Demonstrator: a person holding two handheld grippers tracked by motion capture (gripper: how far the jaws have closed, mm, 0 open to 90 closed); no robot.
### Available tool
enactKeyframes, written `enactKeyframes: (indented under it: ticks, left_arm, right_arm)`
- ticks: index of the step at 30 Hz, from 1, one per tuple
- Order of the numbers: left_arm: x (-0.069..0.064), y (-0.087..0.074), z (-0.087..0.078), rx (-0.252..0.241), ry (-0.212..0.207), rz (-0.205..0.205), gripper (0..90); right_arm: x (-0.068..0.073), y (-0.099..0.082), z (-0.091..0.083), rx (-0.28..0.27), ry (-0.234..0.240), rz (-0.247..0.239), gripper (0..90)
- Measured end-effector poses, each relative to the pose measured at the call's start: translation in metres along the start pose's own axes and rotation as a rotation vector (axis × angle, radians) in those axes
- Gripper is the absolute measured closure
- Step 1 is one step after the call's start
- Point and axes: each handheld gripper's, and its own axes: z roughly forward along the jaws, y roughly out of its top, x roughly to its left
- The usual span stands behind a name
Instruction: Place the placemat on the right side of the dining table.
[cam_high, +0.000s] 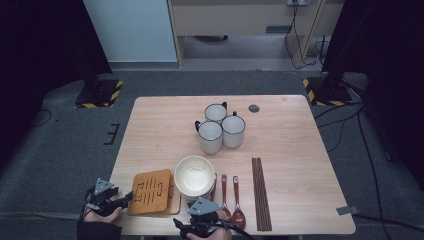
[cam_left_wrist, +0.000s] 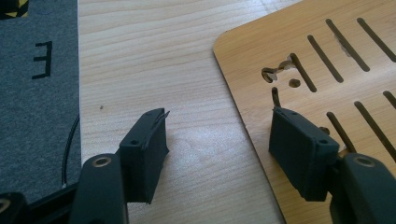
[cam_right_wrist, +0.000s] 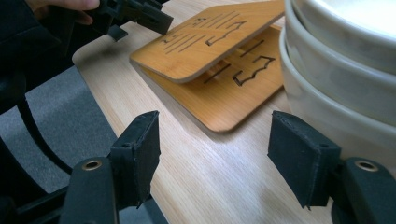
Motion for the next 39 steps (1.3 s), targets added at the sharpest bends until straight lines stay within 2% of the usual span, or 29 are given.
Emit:
enactKeyframes:
  ticks: [10, 23, 39]
  left_arm:
    - [0.0, 0.0, 0.0, -0.002, -0.004, 0.001, 35.5]
    - [0.0, 0.0, 0.0, -0.005, -0.006, -0.002, 35.6]
    - [0.0, 0.0, 0.0, -0.005, -0.008, -0.002, 35.6]
  right_arm:
    - [0.008, 0.006, 0.017, -0.017, 0.006, 0.008, 34.5]
    - [0.015, 0.011, 0.036, -0.007, 0.007, 0.007, 36.4]
    - [0.017, 0.015, 0.052, -0.014, 0.009, 0.059, 34.6]
